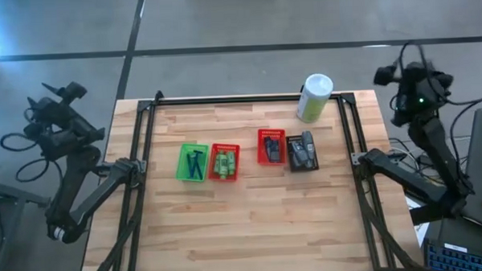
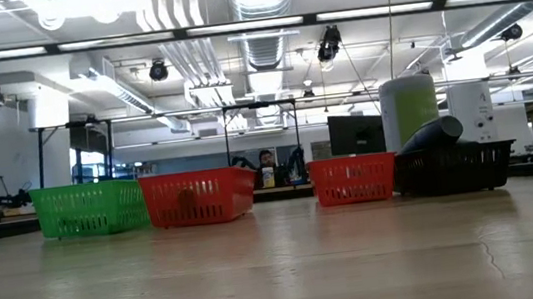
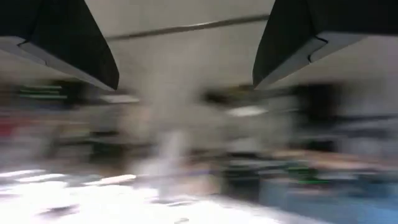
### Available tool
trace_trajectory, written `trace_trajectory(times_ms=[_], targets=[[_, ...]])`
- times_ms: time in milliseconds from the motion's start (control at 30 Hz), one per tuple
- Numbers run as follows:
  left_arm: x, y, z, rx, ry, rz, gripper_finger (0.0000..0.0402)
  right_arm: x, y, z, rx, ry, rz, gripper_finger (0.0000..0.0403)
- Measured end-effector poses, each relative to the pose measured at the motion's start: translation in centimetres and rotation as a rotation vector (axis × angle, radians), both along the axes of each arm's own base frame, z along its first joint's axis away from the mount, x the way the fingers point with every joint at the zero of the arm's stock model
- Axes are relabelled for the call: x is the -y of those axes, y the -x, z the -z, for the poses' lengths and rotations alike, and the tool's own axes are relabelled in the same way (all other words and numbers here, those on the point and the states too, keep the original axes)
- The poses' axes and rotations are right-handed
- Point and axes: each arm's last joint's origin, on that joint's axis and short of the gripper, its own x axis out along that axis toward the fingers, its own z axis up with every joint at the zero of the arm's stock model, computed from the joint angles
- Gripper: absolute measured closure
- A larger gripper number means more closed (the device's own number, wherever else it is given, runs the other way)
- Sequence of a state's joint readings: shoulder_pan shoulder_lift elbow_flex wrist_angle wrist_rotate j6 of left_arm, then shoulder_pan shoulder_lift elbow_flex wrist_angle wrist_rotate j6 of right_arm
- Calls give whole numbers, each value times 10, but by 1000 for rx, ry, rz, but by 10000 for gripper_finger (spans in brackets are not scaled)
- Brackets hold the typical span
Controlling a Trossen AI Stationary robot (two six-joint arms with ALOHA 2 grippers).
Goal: Pick & Place Travel size toiletries
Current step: Return to Home Position
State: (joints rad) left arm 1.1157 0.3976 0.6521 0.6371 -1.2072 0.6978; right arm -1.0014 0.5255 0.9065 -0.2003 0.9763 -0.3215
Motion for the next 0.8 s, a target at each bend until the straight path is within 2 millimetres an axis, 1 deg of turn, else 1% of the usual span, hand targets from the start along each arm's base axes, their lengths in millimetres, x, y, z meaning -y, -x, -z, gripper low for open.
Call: trace_trajectory(times_ms=[33,100,133,167,200,267,300,400,500,567,633,700,733,767,800], targets=[[0,0,0,16,-7,16,140,-5,0,1,34,-25,-117,35],[4,2,-5,34,-27,37,140,-13,-2,4,74,-119,-413,35],[6,3,-8,45,-48,45,140,-16,-3,6,61,-149,-527,35],[8,4,-10,56,-69,52,140,-19,-3,7,31,-164,-591,35],[10,5,-11,55,-77,58,140,-22,-2,9,16,-160,-611,35],[10,4,-10,35,-99,93,140,-27,1,15,67,-144,-622,35],[10,4,-8,34,-111,109,140,-30,2,22,108,-138,-627,35],[9,3,-3,42,-121,122,140,-41,10,45,152,-116,-641,35],[6,2,2,37,-107,123,140,-55,16,62,231,-54,-735,35],[6,2,2,46,-117,127,140,-63,20,76,264,-40,-749,35],[6,2,3,55,-125,131,140,-70,25,86,301,2,-754,35],[6,2,3,55,-126,132,140,-69,25,89,321,-23,-744,35],[7,2,3,57,-130,133,140,-66,23,97,305,-108,-723,35],[7,2,3,56,-129,133,140,-61,20,100,286,-154,-713,35],[7,2,3,53,-131,137,140,-57,17,99,279,-147,-716,35]])
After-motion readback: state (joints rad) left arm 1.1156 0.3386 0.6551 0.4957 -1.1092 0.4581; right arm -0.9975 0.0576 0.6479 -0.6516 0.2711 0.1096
